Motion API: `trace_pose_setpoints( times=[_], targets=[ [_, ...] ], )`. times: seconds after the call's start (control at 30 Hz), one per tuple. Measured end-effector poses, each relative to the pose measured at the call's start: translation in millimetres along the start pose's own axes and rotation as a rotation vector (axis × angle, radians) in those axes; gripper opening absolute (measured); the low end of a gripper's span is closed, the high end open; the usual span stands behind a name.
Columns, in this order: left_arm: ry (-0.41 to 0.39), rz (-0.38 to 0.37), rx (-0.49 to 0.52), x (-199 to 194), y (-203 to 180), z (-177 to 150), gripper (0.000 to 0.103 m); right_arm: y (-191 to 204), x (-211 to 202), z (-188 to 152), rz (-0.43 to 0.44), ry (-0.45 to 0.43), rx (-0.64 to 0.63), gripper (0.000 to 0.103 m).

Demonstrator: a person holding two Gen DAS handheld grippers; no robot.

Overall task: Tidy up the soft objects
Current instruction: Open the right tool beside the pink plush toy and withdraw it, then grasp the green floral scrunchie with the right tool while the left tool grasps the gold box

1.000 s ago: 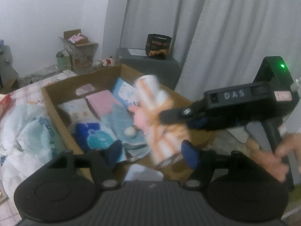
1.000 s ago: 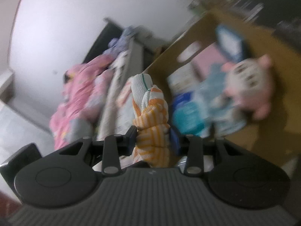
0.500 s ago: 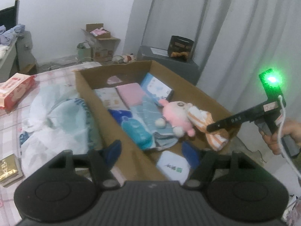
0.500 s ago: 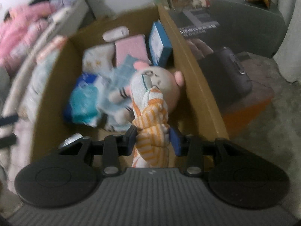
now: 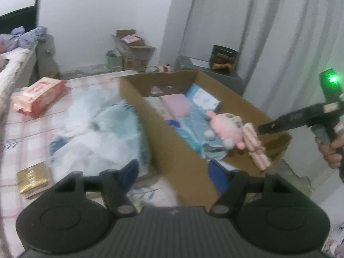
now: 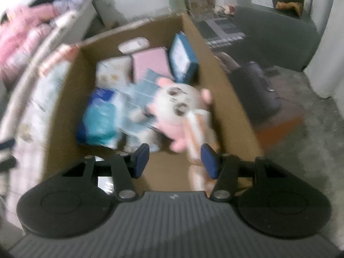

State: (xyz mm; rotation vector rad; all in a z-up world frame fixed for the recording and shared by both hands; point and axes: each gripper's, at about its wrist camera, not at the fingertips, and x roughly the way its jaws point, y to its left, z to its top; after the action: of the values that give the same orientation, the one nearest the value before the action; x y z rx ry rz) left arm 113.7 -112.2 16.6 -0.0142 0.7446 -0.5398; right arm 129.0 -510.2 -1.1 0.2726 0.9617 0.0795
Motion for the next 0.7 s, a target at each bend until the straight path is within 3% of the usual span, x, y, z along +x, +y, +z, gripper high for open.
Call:
trace_pose_setpoints(
  times=[0.2, 0.4, 0.6, 0.7],
  targets=[
    [0.001, 0.138, -0.041, -24.8, 38.7, -23.0, 0.075, 57.8, -5.1, -3.6, 0.264, -0.062, 0.036, 0.055],
    [-0.007, 0.276, -0.083, -42.2, 77.7, -43.1, 0.075, 141.7, 23.4, -9.0, 0.495, -0.02, 0.009, 0.055],
    [-0.003, 0.35, -0.083, -44.6, 106.9, -52.2, 0.074, 215.7, 67.7, -24.9, 0.595, 0.092, -0.019, 0.055],
    [-0.009, 0.363, -0.082, -48.3, 121.4, -51.4, 0.073, 241.4, 81.6, -34.0, 0.588, 0.138, -0.045, 0.055]
  ],
)
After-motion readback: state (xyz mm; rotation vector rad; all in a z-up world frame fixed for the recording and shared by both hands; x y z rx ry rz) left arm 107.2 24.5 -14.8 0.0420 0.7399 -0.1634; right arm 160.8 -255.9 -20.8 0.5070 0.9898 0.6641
